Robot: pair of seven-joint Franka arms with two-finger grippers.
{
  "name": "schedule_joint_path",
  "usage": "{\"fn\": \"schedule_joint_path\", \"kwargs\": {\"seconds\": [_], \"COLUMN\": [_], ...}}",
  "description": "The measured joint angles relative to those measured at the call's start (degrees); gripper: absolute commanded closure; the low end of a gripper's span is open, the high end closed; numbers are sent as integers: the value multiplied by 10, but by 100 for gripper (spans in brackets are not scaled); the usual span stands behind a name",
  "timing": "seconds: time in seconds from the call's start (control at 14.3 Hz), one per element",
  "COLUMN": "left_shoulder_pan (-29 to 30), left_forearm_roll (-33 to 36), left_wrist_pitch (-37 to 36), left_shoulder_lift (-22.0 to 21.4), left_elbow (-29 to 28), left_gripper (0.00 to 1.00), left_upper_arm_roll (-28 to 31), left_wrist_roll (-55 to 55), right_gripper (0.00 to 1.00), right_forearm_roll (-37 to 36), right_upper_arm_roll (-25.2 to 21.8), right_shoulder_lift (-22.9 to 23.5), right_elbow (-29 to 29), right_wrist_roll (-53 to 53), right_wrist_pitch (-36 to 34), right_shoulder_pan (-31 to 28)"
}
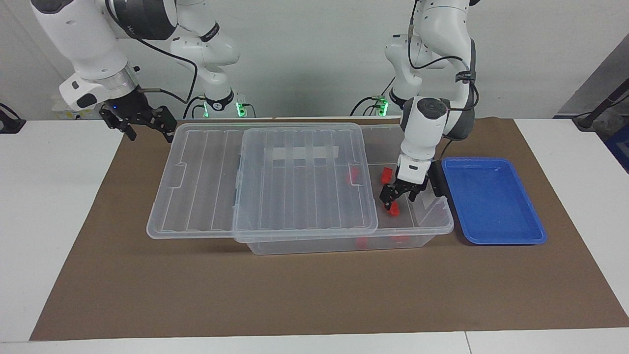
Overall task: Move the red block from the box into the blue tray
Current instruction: 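Lower the left gripper into the box and grasp a red block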
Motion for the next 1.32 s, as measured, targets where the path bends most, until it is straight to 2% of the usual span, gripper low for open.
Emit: {"fn": "schedule_joint_path", "kwargs": {"seconds": [0.42, 1.05, 1.25, 1.32], "left_shoulder_pan": [-5, -19, -19, -19], "left_forearm_roll": [10, 23, 31, 32], "left_wrist_pitch": [16, 25, 25, 25], "left_shoulder_lift": [5, 22, 22, 22], "left_elbow": [-26, -30, -30, -30], "left_gripper": [0, 0, 17, 19], "left_upper_arm_roll": [-5, -5, -5, -5], "left_wrist_roll": [4, 4, 4, 4], "right_gripper": [0, 0, 0, 0], "right_forearm_roll": [0, 0, 0, 0], "right_upper_arm_roll": [-1, -2, -2, -2], "right_shoulder_lift": [0, 0, 0, 0], "right_elbow": [-1, -2, -2, -2], "right_wrist_roll": [1, 1, 1, 1], "right_wrist_pitch": [0, -1, -1, -1], "right_shoulder_pan": [-1, -1, -1, -2]}}
